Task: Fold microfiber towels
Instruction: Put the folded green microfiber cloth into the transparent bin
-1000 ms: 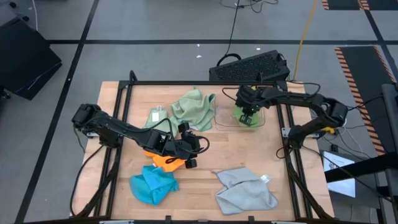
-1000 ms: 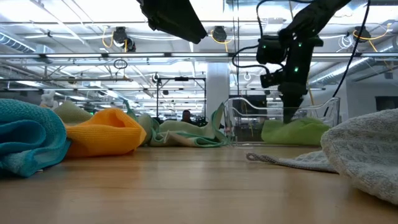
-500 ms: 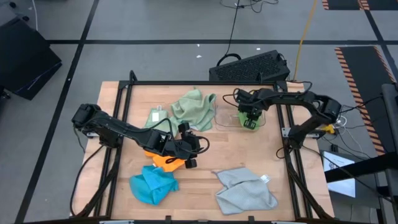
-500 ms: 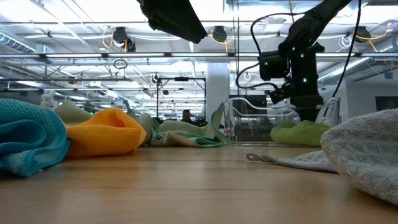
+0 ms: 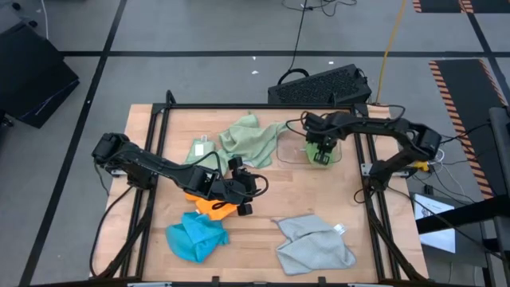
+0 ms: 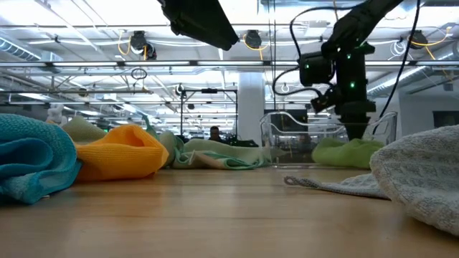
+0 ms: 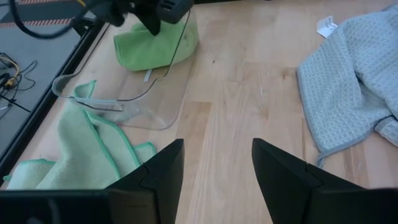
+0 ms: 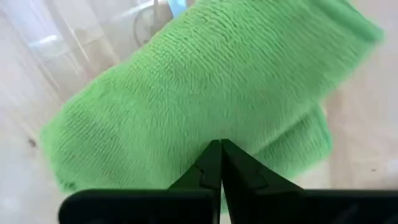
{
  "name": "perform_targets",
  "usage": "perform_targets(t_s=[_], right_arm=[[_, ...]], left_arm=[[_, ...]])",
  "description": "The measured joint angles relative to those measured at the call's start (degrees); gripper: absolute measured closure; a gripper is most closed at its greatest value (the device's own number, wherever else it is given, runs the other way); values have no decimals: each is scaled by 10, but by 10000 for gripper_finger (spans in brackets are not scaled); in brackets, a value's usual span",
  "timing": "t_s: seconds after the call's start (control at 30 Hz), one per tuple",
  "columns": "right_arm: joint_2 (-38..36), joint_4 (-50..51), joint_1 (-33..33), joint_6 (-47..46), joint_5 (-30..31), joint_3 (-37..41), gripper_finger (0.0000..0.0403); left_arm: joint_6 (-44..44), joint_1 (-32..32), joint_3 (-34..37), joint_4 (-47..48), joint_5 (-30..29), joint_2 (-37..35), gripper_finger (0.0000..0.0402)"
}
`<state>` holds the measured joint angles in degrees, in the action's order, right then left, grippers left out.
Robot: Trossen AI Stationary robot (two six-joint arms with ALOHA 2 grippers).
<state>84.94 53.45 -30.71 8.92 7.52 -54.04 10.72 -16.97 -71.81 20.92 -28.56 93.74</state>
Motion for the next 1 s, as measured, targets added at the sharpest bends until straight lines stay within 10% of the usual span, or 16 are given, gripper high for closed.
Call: perform_targets(t_s=[0.53, 1.0], right_arm=[[-31, -142, 1, 11, 2, -7, 403], [12, -75, -1, -11, 81, 5, 403]], left_arm=[[-6, 3, 0, -2, 0, 0, 211], [6, 1, 0, 1, 0, 0, 211]])
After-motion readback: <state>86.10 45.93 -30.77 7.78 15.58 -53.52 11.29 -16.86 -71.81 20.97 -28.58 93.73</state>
